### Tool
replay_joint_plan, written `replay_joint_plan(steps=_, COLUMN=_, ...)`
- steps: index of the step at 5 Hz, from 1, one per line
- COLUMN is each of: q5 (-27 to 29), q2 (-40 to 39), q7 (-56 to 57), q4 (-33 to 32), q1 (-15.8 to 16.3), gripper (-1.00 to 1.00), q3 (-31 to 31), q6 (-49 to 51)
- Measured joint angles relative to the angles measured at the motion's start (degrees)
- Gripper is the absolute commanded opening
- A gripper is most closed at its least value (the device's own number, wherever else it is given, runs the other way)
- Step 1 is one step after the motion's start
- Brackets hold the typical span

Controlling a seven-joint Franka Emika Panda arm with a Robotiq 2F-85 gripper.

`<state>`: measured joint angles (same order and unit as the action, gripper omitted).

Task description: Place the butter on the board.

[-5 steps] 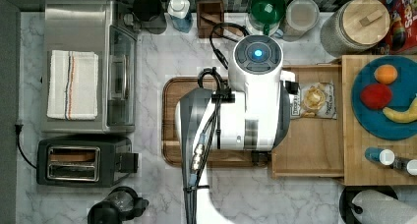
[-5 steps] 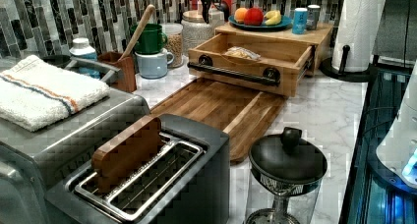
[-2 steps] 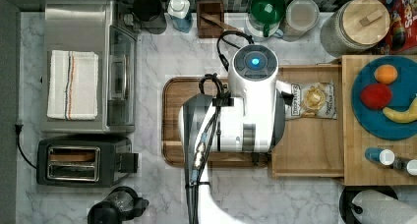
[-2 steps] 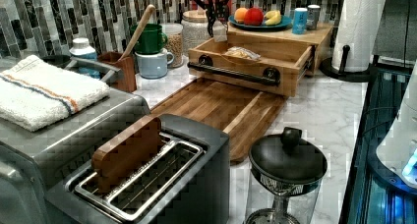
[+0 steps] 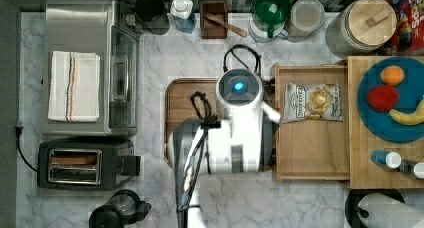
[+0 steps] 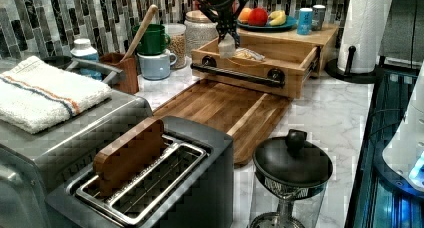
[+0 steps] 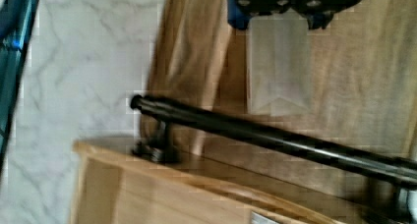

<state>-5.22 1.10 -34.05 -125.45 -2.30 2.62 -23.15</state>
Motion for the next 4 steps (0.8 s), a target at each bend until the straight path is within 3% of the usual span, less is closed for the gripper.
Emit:
replay_joint_plan(steps=2, q5=0.0, q2=3.0, q7=-10.0, q4=-6.0, q1=0.9, gripper=-1.00, q3=5.1, q6=-2.8)
replay_joint_plan(steps=4, q5=-0.4, q2=1.3, q7=-22.1, q4=-7.5, q1=1.5, gripper=-1.00, q3=10.2, q6=-7.2)
